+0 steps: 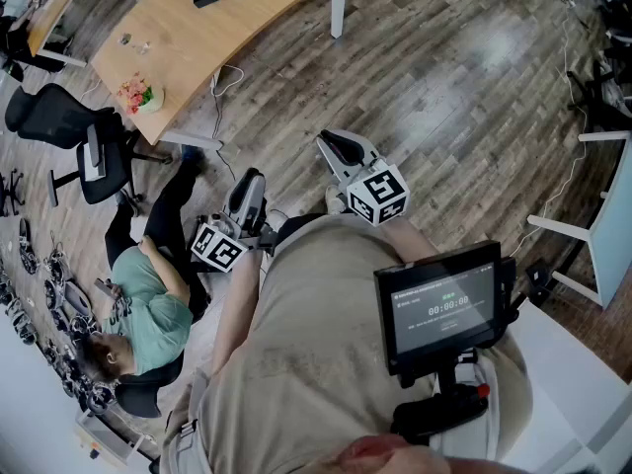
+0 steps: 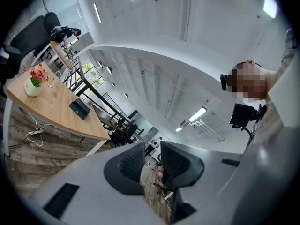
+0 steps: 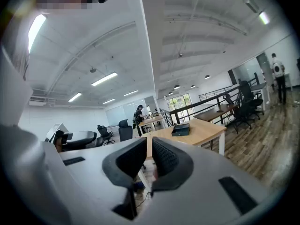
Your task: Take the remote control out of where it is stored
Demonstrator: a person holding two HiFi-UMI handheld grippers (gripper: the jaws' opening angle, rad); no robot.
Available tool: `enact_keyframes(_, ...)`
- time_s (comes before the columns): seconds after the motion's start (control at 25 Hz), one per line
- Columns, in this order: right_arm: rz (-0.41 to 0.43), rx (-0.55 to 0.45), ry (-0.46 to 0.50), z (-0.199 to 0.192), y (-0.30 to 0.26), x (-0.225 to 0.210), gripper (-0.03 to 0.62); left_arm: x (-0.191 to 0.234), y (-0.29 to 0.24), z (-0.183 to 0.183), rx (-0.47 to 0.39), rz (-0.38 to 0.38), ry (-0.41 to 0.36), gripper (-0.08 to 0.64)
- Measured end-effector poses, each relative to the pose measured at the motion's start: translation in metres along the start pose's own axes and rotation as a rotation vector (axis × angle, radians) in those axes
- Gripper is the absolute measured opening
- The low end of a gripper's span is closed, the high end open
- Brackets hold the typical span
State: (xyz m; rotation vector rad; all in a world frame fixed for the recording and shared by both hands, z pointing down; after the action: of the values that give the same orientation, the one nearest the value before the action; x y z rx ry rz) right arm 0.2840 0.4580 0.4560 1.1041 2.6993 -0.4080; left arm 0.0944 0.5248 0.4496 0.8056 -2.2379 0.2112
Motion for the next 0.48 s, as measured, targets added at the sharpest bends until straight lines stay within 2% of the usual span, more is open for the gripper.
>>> enact_keyframes(0.16, 0.002, -0.012, 0.001, 0.004, -0.004, -0.005, 0.044, 0.002, -0.005, -0.001, 0.003, 0.008, -0.009, 0.107)
enact_keyframes(0.32, -0.007, -0.026, -0.038, 0.008, -0.008, -0.011, 0.044, 0.0, -0.009, 0.003, 0.003, 0.012, -0.025, 0.107)
enact_keyframes(0.48, 0.044, -0.057, -0.104, 0.015, -0.013, -0.012, 0.046, 0.001, -0.014, 0.008, 0.006, 0.02, -0.038, 0.107)
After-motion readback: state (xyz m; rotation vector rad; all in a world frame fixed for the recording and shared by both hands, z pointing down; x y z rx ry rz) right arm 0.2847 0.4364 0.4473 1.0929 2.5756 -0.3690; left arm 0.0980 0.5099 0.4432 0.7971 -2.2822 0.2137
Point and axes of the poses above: the fingertips, and each gripper's own axes: y backward along the fingers, x to its left, z out of its top, the point moved 4 cm from there along y, backward along the fingers, and after that the axes turned 2 degrees about -z, right-handed, at the moved point
